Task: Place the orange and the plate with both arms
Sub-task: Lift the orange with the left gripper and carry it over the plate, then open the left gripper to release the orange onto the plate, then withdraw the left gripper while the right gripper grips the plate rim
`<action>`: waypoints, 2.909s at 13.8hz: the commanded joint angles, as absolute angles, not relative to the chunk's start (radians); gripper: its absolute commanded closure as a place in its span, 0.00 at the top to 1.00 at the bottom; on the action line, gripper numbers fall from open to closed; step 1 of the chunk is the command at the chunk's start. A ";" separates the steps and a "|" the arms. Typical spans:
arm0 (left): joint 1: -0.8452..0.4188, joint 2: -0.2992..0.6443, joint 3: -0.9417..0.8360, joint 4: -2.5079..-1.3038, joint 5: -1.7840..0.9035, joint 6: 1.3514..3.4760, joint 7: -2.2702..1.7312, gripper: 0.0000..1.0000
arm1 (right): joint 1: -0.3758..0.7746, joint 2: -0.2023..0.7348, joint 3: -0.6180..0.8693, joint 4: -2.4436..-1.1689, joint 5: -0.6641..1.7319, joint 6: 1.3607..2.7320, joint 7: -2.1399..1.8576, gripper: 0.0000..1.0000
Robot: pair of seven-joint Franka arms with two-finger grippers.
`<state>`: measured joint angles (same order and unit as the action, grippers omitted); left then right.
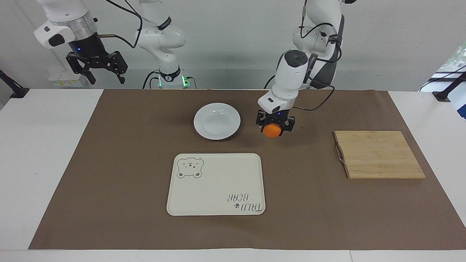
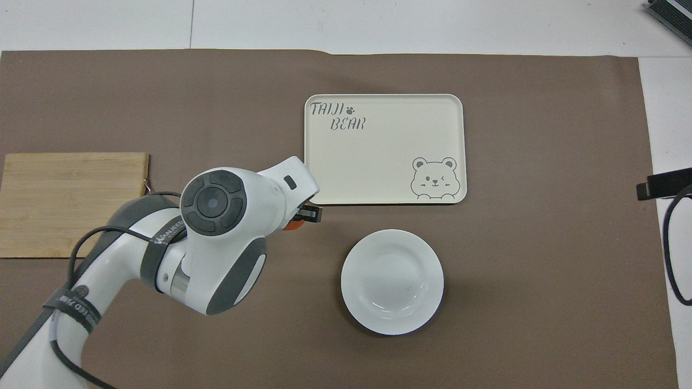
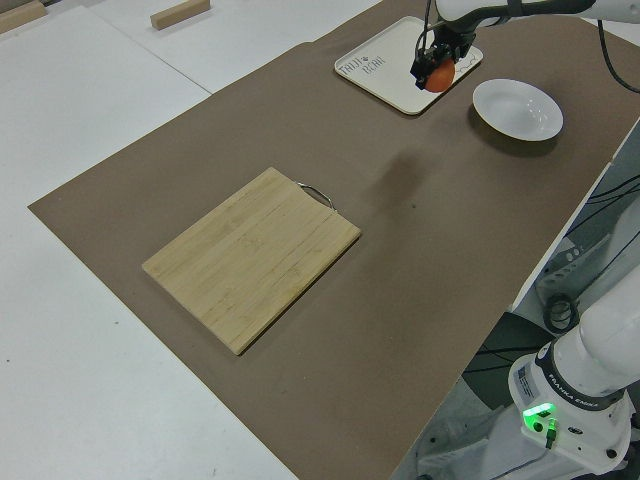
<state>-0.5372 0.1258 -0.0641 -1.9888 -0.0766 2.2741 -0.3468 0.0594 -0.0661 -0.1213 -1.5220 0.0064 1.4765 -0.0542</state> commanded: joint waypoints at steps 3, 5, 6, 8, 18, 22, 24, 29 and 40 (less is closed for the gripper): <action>-0.664 0.213 -0.054 -1.982 -0.173 2.424 -0.530 0.00 | 0.057 -0.087 -0.118 -1.549 -0.002 1.488 -0.078 1.00; -0.667 0.232 -0.109 -1.982 -0.236 2.440 -0.569 0.00 | 0.057 -0.089 -0.118 -1.549 -0.002 1.488 -0.078 1.00; -0.669 0.241 -0.123 -1.983 -0.250 2.459 -0.581 0.00 | 0.057 -0.089 -0.118 -1.549 -0.002 1.488 -0.078 1.00; -0.670 0.281 -0.136 -1.980 -0.252 2.488 -0.603 0.00 | 0.057 -0.089 -0.118 -1.549 -0.002 1.488 -0.078 1.00; -0.752 0.374 -0.169 -1.987 -0.242 2.617 -0.733 1.00 | 0.057 -0.089 -0.118 -1.549 -0.002 1.488 -0.078 1.00; -0.746 0.326 -0.166 -1.988 -0.241 2.553 -0.735 1.00 | 0.057 -0.089 -0.118 -1.549 -0.002 1.488 -0.078 1.00; -0.721 0.232 -0.160 -1.987 -0.241 2.414 -0.735 1.00 | 0.057 -0.089 -0.118 -1.549 -0.002 1.488 -0.078 1.00; -0.582 0.085 -0.155 -1.987 -0.129 2.165 -0.721 1.00 | 0.058 -0.091 -0.117 -1.549 -0.002 1.462 -0.080 1.00; -0.135 0.046 -0.153 -1.787 0.012 1.932 -0.163 1.00 | 0.067 -0.176 -0.114 -1.912 0.250 1.644 -0.077 1.00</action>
